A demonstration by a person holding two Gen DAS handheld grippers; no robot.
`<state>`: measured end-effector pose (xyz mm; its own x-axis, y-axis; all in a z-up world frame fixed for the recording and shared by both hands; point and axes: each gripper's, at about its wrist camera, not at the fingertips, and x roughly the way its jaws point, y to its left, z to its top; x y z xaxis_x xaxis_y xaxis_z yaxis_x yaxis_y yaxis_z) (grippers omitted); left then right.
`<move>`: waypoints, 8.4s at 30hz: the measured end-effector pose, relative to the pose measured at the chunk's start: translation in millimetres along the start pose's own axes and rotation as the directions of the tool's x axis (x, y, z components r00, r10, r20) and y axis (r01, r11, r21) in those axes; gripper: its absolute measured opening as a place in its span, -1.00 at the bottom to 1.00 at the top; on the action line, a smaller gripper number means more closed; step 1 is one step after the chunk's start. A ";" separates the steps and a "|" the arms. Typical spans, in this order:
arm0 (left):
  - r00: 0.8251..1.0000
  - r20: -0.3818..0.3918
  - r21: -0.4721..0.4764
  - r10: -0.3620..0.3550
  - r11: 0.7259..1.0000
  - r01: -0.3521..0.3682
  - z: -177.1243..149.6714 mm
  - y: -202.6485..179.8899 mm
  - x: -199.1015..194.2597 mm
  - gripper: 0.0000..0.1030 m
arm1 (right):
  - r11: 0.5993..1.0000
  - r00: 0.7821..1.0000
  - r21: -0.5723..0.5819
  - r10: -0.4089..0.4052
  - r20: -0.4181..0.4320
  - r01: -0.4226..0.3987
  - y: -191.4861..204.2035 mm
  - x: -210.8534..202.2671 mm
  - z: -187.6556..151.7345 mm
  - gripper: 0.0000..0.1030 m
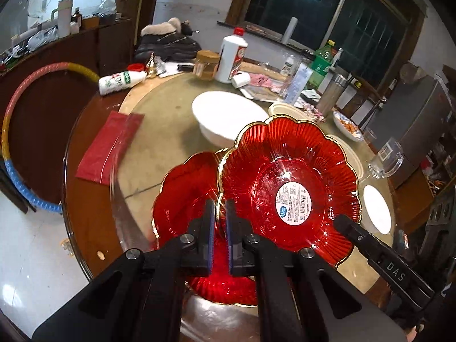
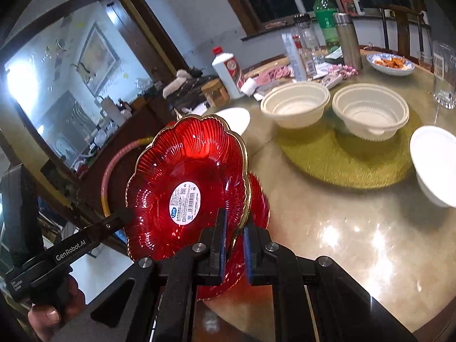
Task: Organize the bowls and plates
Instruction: 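Lift the small red plate and lower it onto the large red plate, then open both grippers and withdraw from the stacked red plates, then move both grippers to the large white bowl and grasp its rim, then lift the white bowl and carry it over the stacked red plates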
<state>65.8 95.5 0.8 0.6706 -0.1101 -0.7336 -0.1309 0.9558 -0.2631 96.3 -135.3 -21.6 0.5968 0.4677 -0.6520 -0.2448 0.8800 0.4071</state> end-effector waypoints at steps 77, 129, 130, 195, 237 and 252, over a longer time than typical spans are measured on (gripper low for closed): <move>0.989 -0.082 -0.003 0.124 0.992 -0.125 -29.9 22.3 38.8 -0.88 | 0.961 0.979 -0.234 -0.176 -0.103 0.148 29.3 49.2 -18.8 -0.73; 0.972 0.125 -0.517 0.197 0.849 -0.105 -12.5 159.9 17.9 0.56 | 0.968 0.982 0.208 0.109 0.157 -0.141 -72.2 26.5 16.4 0.88; 0.974 0.122 -0.511 0.192 0.853 -0.104 -11.8 158.7 18.6 0.56 | 0.969 0.983 0.204 0.107 0.148 -0.136 -71.5 28.8 16.4 0.88; 0.997 0.037 0.061 0.068 0.996 -0.070 92.0 -19.9 54.3 -0.80 | 0.998 0.998 0.042 0.048 -0.033 -0.046 2.1 57.9 104.8 -0.85; 0.999 0.027 0.049 -0.028 0.998 0.027 -21.9 -23.6 1.6 -0.80 | 0.999 0.999 0.050 -0.009 -0.032 0.010 -1.3 -31.5 -8.4 -0.83; 0.999 0.045 0.032 -0.025 0.999 0.023 -21.7 -13.7 -2.2 -0.80 | 0.999 0.998 0.041 0.033 -0.053 -0.031 -1.4 -16.4 -4.4 -0.83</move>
<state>50.3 76.7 -7.6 0.7059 -0.1214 -0.6978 -0.0914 0.9613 -0.2597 83.5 -143.9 -14.2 0.5471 0.4999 -0.6714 -0.2317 0.8612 0.4525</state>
